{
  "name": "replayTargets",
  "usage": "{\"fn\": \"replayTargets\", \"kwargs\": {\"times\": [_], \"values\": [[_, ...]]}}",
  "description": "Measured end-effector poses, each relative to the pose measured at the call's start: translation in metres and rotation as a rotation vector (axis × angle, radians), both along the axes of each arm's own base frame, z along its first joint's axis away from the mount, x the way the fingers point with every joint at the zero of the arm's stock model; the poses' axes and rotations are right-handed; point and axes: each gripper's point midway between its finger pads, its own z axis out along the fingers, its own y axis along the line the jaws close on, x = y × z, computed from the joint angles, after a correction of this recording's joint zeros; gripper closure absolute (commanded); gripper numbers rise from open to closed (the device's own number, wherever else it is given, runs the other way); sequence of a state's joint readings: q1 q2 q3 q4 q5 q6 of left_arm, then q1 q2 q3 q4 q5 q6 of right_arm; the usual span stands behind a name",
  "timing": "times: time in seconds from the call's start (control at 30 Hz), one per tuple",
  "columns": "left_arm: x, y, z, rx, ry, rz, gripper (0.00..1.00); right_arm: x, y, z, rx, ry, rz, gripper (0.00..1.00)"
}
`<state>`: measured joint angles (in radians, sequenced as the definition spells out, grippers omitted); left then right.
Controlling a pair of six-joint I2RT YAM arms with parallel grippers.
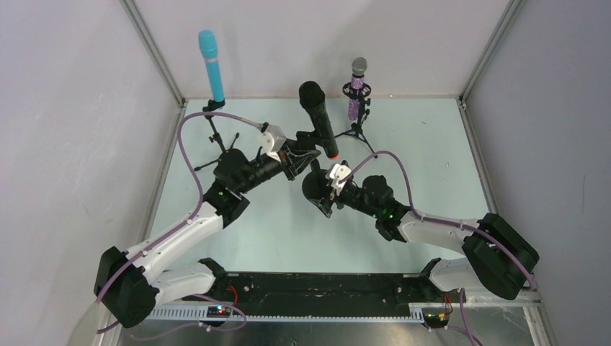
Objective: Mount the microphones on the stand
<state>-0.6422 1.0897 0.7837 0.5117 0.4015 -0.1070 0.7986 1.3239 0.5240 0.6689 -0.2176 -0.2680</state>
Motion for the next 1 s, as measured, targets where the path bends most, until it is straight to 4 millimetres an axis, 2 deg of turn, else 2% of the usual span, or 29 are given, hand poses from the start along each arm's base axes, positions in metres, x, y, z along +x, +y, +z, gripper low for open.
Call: {"fn": "replayTargets", "kwargs": {"times": [0.13, 0.4, 0.7, 1.0], "values": [[-0.001, 0.003, 0.003, -0.001, -0.005, 0.012, 1.0, 0.001, 0.002, 0.003, 0.002, -0.008, 0.002, 0.01], [-0.003, 0.005, 0.0, 0.022, 0.003, -0.018, 1.0, -0.001, 0.005, -0.005, -0.015, -0.002, 0.024, 0.01], [-0.011, 0.009, 0.03, 0.0, -0.055, -0.112, 1.0, -0.004, 0.004, -0.009, -0.023, -0.012, 0.033, 0.01], [-0.002, 0.017, 0.034, -0.019, -0.036, -0.034, 1.0, 0.0, 0.001, -0.009, -0.026, -0.019, 0.012, 0.01]]}}
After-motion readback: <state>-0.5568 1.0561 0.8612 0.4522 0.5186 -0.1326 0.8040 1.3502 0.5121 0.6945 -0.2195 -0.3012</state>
